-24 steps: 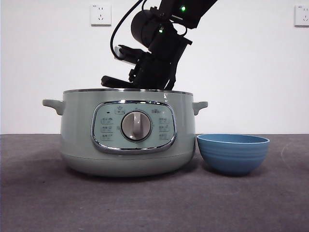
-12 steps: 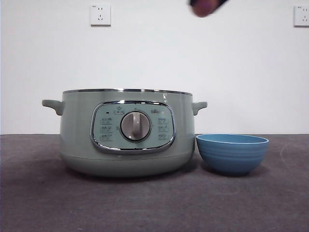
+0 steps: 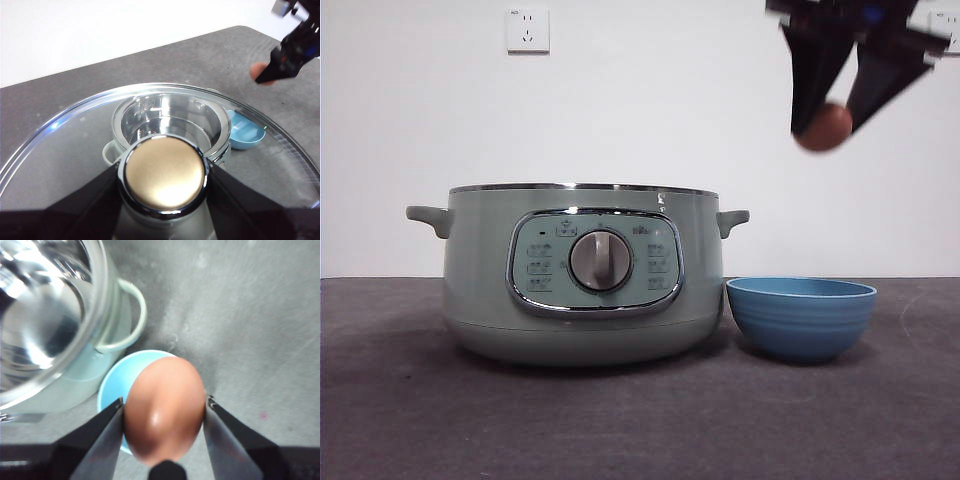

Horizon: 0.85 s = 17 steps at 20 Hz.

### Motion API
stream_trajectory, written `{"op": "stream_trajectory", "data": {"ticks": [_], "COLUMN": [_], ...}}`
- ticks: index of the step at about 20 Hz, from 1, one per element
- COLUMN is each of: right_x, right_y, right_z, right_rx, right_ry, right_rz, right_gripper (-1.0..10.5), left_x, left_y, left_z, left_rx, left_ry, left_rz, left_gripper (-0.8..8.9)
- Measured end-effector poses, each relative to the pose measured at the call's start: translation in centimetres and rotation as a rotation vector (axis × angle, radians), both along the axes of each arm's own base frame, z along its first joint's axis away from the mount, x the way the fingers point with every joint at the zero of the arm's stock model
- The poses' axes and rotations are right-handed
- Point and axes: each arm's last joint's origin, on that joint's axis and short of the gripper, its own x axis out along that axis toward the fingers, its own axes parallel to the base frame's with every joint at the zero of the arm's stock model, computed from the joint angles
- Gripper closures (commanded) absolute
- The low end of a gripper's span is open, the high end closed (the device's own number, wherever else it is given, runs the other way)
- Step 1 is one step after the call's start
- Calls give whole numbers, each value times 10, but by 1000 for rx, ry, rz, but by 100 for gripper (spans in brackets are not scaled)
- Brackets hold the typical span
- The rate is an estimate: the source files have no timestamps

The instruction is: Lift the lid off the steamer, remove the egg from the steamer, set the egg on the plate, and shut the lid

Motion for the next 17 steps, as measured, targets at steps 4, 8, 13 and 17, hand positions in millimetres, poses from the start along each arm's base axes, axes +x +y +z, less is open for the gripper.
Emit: {"op": "stream_trajectory", "data": {"ticks": [4,8,13,17], "right_x": [0,2,13,22], "right_y": [2,3,7,12], "right_z": [-44,-76,-101,-122], "right_rx": [30,39,40,41], "right_ry": [34,19,18,67], "right_rz": [28,30,31,43], "right_gripper": [959,959,959,959], "left_x": [0,0,0,0], "left_y": [0,0,0,0], "left_z": [0,0,0,0], "left_rx": [0,0,0,0], "left_ry": [0,0,0,0], "left_rz": [0,0,0,0], "left_gripper": [822,822,822,822]}}
